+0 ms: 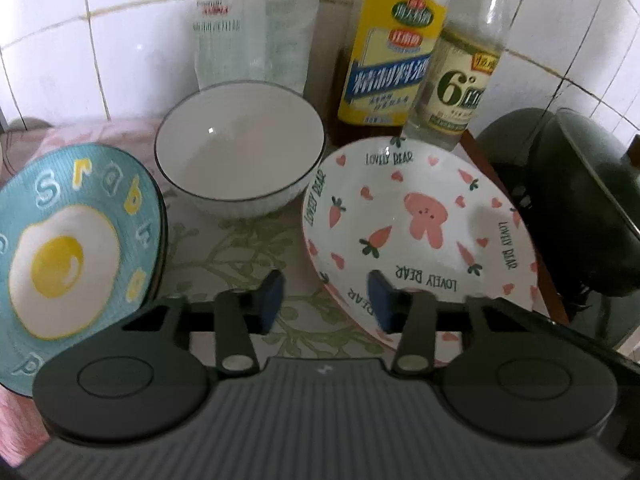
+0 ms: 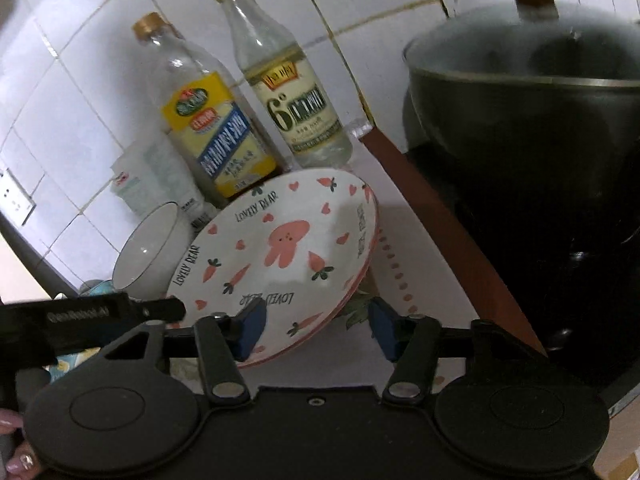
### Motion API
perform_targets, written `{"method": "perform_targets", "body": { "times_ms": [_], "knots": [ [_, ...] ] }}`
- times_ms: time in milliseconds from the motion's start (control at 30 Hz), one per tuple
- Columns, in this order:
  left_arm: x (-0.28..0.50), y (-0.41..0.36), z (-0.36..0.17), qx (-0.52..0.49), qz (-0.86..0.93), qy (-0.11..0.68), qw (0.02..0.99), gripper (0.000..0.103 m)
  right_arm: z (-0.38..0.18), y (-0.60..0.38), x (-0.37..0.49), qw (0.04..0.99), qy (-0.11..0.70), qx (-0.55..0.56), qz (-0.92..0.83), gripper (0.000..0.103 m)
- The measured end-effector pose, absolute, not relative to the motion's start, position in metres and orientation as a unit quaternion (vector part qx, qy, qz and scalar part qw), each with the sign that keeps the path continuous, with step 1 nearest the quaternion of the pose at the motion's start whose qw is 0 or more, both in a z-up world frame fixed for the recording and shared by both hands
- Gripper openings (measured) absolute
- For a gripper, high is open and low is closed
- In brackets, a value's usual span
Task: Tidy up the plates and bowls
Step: 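Close both grippers on the rim of the pink bear plate, then carry the pink bear plate over the blue egg plate stack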
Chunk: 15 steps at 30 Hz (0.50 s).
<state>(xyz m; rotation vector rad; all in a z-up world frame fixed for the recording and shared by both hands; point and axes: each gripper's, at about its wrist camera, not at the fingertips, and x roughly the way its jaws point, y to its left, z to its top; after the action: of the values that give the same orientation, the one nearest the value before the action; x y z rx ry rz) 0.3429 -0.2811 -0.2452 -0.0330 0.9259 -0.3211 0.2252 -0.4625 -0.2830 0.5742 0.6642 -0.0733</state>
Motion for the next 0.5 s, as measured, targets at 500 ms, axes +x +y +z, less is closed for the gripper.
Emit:
{"method": "perform_targets", "body": {
  "times_ms": [500],
  "knots": [
    [0.357,-0.277,-0.261,-0.092,-0.161,0.483,0.856,0.017,-0.296,-0.473,0.239,0.891,0.315,0.323,-0.052,0.024]
  ]
}}
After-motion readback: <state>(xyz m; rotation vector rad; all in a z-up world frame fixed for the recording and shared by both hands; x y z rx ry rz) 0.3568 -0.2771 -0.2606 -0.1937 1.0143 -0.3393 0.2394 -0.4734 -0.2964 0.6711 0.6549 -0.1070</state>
